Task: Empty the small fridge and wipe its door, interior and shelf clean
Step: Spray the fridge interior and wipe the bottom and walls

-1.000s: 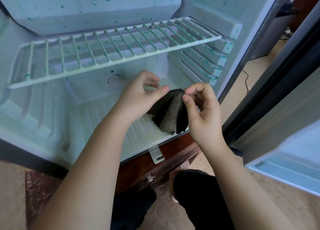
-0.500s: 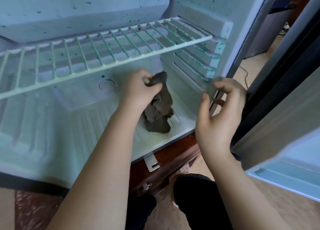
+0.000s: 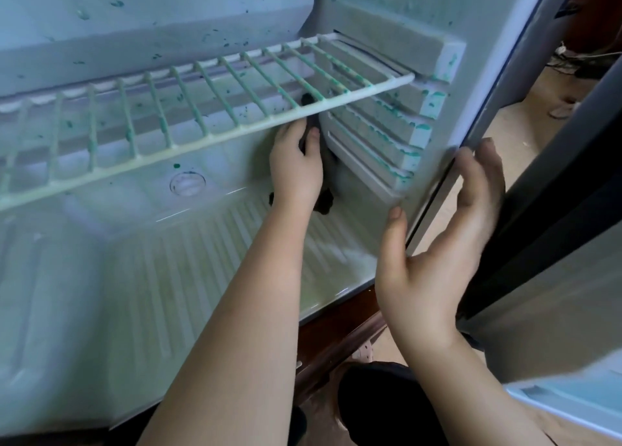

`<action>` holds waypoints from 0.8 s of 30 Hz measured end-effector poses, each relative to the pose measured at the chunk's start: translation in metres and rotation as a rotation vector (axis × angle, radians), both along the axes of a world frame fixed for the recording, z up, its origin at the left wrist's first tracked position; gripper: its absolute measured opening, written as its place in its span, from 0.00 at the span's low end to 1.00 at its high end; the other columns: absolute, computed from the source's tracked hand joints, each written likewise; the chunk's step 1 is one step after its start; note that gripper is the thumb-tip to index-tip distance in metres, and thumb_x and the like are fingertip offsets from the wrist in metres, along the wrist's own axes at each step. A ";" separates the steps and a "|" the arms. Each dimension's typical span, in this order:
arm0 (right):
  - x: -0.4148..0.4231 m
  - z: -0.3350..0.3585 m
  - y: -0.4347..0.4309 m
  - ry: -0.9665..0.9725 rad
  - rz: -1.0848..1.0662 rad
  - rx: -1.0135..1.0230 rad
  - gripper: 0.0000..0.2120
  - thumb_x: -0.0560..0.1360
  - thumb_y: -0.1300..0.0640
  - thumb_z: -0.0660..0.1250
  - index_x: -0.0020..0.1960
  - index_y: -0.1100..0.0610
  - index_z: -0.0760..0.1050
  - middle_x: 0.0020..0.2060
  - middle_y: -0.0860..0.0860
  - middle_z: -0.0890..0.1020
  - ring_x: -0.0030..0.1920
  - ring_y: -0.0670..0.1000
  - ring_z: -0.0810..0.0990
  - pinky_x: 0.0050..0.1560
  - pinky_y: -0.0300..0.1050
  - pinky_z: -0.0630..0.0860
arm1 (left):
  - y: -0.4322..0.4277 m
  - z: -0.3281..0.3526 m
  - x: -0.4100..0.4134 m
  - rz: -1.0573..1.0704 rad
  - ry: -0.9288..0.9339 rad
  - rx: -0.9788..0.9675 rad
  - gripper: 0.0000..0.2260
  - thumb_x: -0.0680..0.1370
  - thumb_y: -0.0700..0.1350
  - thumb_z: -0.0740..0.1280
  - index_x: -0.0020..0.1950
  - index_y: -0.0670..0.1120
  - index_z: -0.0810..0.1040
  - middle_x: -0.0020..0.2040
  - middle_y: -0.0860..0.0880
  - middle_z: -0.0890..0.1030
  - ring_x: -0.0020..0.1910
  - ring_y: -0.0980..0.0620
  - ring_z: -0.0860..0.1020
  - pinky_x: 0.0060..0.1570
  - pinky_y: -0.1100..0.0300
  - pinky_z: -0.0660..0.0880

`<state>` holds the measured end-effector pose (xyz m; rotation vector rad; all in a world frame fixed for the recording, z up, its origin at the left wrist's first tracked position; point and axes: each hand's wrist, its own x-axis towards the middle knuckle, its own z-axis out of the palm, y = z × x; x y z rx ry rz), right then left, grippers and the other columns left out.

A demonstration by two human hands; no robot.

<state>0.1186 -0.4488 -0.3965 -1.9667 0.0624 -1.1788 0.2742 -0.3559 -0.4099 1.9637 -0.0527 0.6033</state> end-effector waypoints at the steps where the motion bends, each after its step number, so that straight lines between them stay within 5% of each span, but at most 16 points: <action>1: 0.001 -0.001 -0.002 0.025 -0.002 0.008 0.30 0.72 0.74 0.65 0.71 0.71 0.58 0.72 0.59 0.59 0.75 0.53 0.56 0.74 0.41 0.53 | 0.002 -0.003 0.003 -0.029 0.020 0.030 0.17 0.81 0.37 0.61 0.71 0.40 0.72 0.70 0.39 0.71 0.70 0.46 0.69 0.59 0.81 0.54; 4: 0.002 -0.004 -0.006 0.112 0.040 0.013 0.34 0.74 0.72 0.64 0.75 0.68 0.51 0.74 0.56 0.53 0.76 0.46 0.50 0.73 0.34 0.47 | 0.005 -0.008 0.008 -0.046 0.103 0.039 0.19 0.82 0.37 0.60 0.73 0.41 0.68 0.69 0.38 0.68 0.69 0.45 0.69 0.62 0.75 0.55; 7: 0.002 -0.007 -0.008 0.131 0.081 0.014 0.35 0.74 0.71 0.64 0.76 0.69 0.49 0.75 0.56 0.52 0.76 0.43 0.48 0.73 0.33 0.47 | 0.000 -0.006 0.001 -0.012 0.042 -0.011 0.18 0.79 0.36 0.63 0.69 0.39 0.74 0.65 0.39 0.75 0.65 0.44 0.74 0.63 0.68 0.63; 13: 0.003 -0.005 -0.006 0.116 0.082 0.045 0.36 0.73 0.73 0.64 0.75 0.68 0.49 0.74 0.55 0.54 0.76 0.48 0.51 0.73 0.35 0.49 | -0.020 0.008 -0.041 0.036 -0.235 -0.153 0.14 0.73 0.36 0.67 0.56 0.37 0.82 0.55 0.43 0.83 0.56 0.48 0.81 0.58 0.72 0.71; 19: 0.001 -0.004 -0.007 0.137 0.095 0.039 0.36 0.73 0.72 0.64 0.76 0.67 0.49 0.76 0.61 0.54 0.77 0.51 0.51 0.74 0.35 0.49 | -0.011 0.009 -0.040 0.040 -0.265 0.103 0.13 0.75 0.40 0.66 0.57 0.37 0.82 0.55 0.42 0.83 0.55 0.47 0.81 0.58 0.66 0.70; 24: 0.002 -0.005 -0.009 0.156 0.104 0.011 0.38 0.73 0.73 0.65 0.76 0.67 0.48 0.75 0.55 0.53 0.76 0.45 0.49 0.72 0.31 0.48 | -0.006 0.011 -0.023 0.065 -0.251 0.221 0.14 0.78 0.44 0.63 0.57 0.38 0.83 0.53 0.42 0.84 0.53 0.45 0.82 0.53 0.62 0.72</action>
